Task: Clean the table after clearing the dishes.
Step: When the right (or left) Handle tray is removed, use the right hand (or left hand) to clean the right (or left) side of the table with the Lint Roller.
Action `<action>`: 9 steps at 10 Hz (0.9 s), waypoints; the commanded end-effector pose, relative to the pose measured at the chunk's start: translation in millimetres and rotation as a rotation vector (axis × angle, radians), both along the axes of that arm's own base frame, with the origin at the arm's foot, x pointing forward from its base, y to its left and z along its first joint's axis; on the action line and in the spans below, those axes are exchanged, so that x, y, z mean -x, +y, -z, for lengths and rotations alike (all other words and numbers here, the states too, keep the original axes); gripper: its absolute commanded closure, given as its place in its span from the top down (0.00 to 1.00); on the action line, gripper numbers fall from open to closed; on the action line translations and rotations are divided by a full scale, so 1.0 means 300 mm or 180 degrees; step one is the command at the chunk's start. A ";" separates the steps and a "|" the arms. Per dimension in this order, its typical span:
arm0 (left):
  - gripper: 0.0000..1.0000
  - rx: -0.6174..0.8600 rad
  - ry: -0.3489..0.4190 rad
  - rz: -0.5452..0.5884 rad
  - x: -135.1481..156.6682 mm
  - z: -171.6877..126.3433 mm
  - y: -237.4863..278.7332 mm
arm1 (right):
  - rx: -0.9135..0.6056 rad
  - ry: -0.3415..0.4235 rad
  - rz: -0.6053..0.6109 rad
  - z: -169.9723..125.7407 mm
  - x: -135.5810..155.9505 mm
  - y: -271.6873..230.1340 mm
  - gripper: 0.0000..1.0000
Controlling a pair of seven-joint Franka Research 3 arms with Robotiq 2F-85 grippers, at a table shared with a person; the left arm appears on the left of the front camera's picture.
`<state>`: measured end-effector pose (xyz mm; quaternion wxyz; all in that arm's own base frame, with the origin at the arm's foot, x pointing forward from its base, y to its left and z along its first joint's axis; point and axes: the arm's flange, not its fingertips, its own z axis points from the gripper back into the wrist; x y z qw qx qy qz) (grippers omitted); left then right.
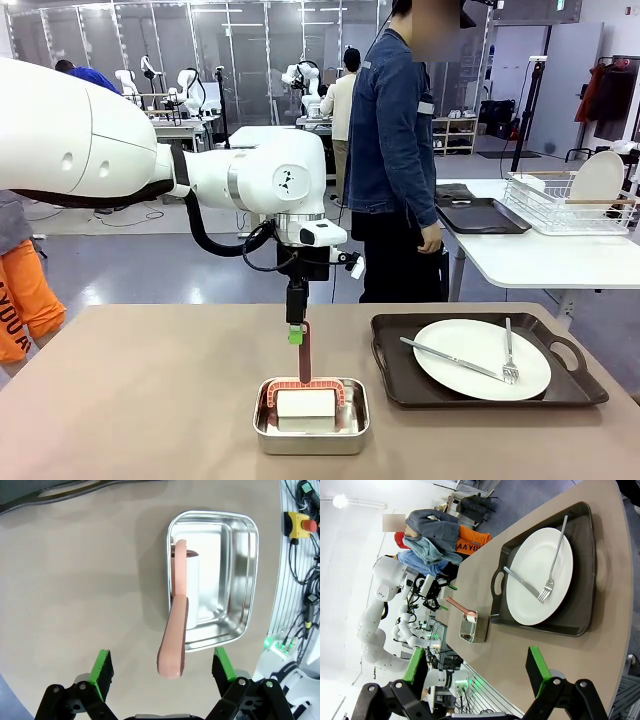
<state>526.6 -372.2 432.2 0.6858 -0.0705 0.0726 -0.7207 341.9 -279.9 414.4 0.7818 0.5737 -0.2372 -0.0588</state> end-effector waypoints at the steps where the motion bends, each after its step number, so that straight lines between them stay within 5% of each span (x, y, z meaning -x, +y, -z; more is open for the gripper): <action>1: 1.00 -0.0010 -0.0003 0.0003 0.003 -0.011 0.002 | 0.0003 -0.0026 -0.0004 -0.011 0.005 0.002 1.00; 3: 1.00 0.0001 -0.0001 0.0000 0.000 -0.001 0.000 | 0.0003 -0.0026 -0.0004 -0.011 0.005 0.002 1.00; 4: 1.00 0.0266 0.0205 -0.0157 -0.020 -0.104 0.092 | 0.0003 -0.0026 -0.0004 -0.011 0.005 0.002 1.00; 5: 1.00 0.0937 0.0660 -0.0300 -0.047 -0.174 0.241 | 0.0003 -0.0026 -0.0004 -0.011 0.005 0.002 1.00; 7: 1.00 0.1734 0.1057 -0.0973 -0.017 -0.209 0.592 | 0.0003 -0.0026 -0.0004 -0.011 0.005 0.002 1.00; 9: 1.00 0.2698 0.1178 -0.1676 0.108 -0.171 1.003 | 0.0003 -0.0026 -0.0004 -0.011 0.005 0.002 1.00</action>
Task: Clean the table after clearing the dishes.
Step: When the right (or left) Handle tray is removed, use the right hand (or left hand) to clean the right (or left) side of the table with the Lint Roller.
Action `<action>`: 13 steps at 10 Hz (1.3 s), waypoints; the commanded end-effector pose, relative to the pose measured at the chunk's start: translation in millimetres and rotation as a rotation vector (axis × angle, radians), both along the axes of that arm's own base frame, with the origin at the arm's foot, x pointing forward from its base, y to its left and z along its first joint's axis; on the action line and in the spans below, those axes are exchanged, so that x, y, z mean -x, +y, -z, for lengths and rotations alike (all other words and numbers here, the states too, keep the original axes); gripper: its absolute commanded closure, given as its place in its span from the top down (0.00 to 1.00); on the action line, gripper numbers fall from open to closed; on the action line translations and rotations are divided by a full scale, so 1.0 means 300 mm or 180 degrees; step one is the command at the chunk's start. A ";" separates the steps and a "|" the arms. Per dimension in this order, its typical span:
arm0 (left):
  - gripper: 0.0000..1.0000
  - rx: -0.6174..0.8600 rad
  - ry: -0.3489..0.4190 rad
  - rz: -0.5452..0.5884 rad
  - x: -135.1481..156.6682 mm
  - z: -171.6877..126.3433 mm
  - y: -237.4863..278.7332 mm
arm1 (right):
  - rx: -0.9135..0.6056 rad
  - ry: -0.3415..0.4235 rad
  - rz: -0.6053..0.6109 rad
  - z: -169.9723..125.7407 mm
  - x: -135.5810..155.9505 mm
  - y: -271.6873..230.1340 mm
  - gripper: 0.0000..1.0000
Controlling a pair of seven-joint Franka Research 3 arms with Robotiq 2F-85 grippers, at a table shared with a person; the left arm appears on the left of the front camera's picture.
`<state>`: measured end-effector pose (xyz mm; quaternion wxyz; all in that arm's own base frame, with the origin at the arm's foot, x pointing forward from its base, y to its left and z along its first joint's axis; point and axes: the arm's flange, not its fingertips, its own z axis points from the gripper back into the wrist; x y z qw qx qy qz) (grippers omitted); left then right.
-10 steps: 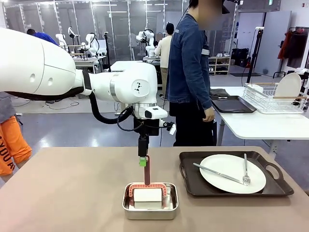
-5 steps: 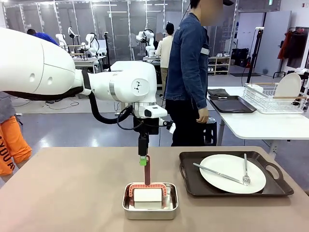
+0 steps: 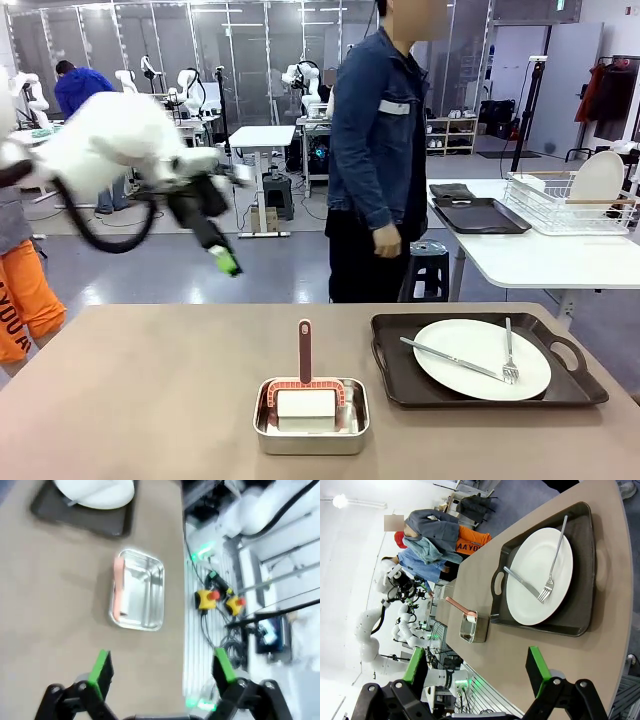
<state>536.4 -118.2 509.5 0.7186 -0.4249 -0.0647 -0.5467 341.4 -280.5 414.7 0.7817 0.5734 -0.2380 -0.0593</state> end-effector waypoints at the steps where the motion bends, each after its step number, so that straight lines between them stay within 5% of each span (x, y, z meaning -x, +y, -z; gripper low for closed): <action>1: 1.00 0.0887 0.0161 -0.0947 0.228 0.122 0.330 | 0.0002 -0.0024 -0.0010 -0.010 0.003 0.004 1.00; 7: 1.00 0.1904 0.0206 -0.2717 0.731 0.360 0.930 | 0.0002 -0.0024 -0.0010 -0.010 0.003 0.004 1.00; 13: 1.00 0.1424 0.0339 -0.3573 0.839 0.370 1.070 | 0.0002 -0.0024 -0.0010 -0.010 0.003 0.004 1.00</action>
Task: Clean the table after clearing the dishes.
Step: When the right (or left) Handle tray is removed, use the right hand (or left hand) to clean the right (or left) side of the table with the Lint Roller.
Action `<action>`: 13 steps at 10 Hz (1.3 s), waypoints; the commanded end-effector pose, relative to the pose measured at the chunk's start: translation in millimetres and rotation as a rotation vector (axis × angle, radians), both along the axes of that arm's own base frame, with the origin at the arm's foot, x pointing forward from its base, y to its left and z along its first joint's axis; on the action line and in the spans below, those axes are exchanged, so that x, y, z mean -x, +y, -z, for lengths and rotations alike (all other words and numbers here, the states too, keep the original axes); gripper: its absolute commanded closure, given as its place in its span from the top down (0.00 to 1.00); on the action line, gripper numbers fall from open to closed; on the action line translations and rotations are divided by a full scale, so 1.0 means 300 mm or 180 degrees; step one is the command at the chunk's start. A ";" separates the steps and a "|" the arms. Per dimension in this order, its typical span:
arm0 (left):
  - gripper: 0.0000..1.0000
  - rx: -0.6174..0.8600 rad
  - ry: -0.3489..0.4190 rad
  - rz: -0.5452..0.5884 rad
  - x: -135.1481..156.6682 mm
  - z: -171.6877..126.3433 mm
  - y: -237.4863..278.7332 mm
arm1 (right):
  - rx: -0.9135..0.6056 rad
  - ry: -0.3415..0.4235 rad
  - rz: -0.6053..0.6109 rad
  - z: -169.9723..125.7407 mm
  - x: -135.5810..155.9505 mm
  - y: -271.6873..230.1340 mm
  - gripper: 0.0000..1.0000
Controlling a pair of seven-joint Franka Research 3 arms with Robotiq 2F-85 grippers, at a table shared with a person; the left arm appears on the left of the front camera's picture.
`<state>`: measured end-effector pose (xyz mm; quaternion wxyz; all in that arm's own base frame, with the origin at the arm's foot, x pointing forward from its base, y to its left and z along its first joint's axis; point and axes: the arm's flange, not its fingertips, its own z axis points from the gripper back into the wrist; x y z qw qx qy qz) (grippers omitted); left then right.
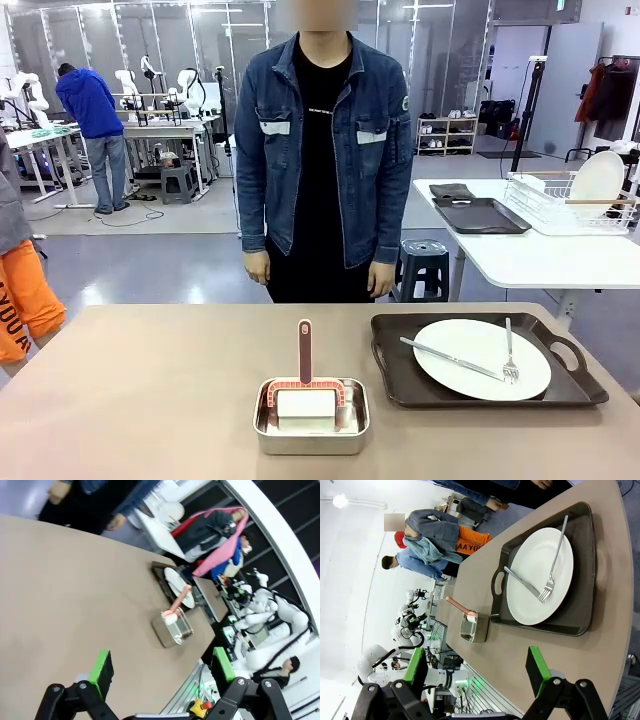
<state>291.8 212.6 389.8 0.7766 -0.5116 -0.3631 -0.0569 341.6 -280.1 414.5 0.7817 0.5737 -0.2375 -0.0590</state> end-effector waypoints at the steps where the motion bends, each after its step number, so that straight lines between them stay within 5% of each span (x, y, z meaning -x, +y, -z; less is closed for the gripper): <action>1: 1.00 -0.0165 0.0158 -0.0196 0.027 -0.054 -0.020 | 0.0003 -0.0025 -0.0006 -0.011 0.004 0.003 1.00; 3: 1.00 -0.0317 -0.0103 0.0085 -0.026 -0.096 -0.041 | 0.0003 -0.0025 -0.0006 -0.011 0.004 0.003 1.00; 4: 1.00 -0.0140 0.0061 -0.0165 0.001 -0.046 0.014 | 0.0003 -0.0025 -0.0006 -0.011 0.004 0.003 1.00; 13: 1.00 -0.0140 0.0061 -0.0165 0.001 -0.046 0.014 | 0.0003 -0.0025 -0.0006 -0.011 0.004 0.003 1.00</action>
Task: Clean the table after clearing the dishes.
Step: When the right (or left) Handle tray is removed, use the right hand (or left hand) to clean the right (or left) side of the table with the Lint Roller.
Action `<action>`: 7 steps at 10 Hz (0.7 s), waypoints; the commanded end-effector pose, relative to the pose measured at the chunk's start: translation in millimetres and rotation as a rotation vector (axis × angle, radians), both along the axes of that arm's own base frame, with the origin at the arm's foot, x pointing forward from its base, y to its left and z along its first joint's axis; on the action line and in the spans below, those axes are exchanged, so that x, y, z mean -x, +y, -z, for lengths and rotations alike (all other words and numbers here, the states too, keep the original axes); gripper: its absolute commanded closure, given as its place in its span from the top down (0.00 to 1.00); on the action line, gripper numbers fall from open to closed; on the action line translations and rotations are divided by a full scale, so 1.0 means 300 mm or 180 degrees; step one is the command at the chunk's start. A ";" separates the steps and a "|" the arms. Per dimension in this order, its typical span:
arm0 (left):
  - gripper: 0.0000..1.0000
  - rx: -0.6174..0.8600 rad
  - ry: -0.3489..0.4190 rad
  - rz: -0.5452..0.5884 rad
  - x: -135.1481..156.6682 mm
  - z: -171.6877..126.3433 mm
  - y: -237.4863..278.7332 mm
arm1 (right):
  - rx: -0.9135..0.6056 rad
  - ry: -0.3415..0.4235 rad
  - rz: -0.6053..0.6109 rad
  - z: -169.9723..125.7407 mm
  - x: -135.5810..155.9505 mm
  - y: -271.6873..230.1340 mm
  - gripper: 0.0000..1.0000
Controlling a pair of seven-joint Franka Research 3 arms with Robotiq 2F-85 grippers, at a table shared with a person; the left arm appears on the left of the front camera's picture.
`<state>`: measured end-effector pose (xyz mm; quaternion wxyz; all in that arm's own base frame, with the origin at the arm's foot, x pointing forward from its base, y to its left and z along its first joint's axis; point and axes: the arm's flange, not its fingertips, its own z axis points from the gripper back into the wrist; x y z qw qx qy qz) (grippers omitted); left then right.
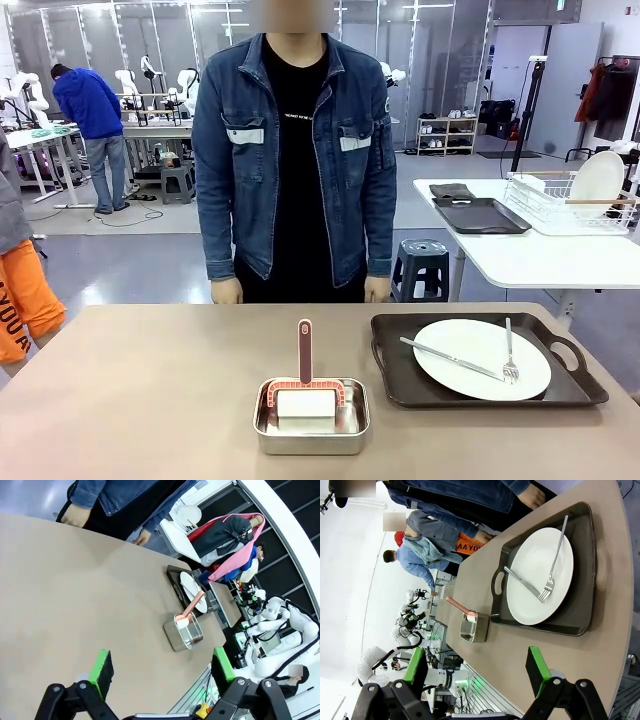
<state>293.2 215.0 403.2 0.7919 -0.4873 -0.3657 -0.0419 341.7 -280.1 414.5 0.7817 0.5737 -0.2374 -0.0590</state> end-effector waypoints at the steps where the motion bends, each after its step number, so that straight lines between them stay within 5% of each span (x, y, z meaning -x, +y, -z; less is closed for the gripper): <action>1: 1.00 -0.0006 -0.0002 -0.0020 0.006 -0.001 0.006 | 0.0003 -0.0026 -0.0006 -0.011 0.004 0.003 1.00; 7: 1.00 -0.0006 -0.0002 -0.0020 0.006 -0.001 0.006 | 0.0003 -0.0026 -0.0006 -0.011 0.004 0.003 1.00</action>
